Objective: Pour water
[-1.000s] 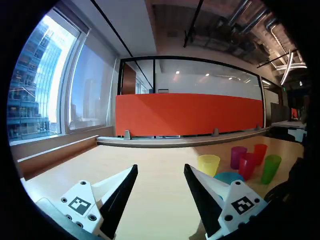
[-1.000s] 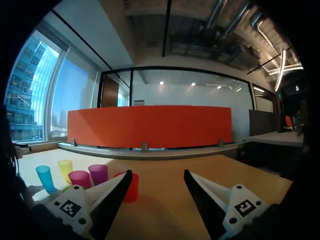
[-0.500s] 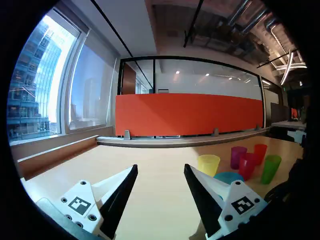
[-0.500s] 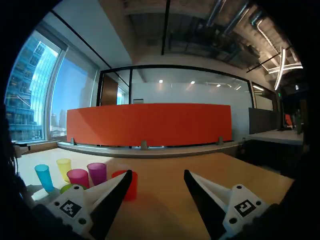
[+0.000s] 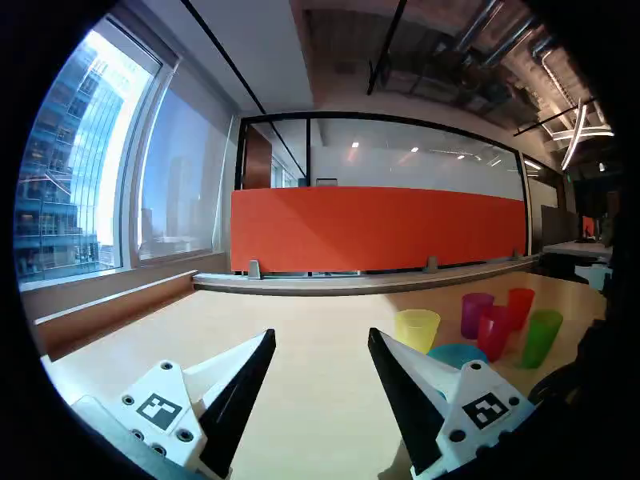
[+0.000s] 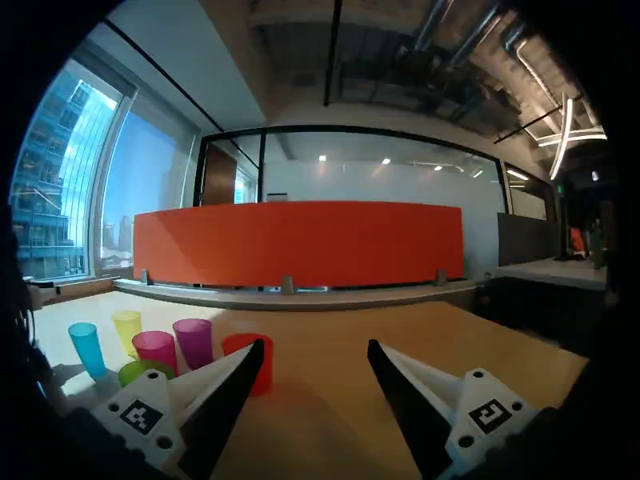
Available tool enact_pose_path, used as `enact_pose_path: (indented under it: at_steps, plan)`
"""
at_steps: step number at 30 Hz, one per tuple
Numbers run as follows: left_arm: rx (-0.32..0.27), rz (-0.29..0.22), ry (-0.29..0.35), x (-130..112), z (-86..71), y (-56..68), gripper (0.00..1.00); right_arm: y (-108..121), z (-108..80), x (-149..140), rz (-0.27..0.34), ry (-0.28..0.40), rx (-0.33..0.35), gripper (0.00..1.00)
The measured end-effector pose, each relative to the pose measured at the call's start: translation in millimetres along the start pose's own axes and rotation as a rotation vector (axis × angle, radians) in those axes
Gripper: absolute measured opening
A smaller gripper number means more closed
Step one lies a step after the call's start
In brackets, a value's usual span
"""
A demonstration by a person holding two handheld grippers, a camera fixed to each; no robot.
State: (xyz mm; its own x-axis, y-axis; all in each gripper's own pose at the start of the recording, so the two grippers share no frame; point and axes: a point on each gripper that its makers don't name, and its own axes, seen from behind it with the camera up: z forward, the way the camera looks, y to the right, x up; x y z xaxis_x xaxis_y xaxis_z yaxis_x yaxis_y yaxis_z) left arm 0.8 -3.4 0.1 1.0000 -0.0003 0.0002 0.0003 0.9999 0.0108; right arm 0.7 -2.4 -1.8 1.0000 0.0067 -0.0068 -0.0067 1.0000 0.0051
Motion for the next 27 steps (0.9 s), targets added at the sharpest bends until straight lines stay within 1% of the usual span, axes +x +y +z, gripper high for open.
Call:
enact_pose_path:
  at_steps: [27]
  plan:
    - [0.000,0.000,0.000,-0.2,0.1,0.0,0.85,-0.5,2.3,-2.5,-0.006,-0.009,-0.002,1.00]
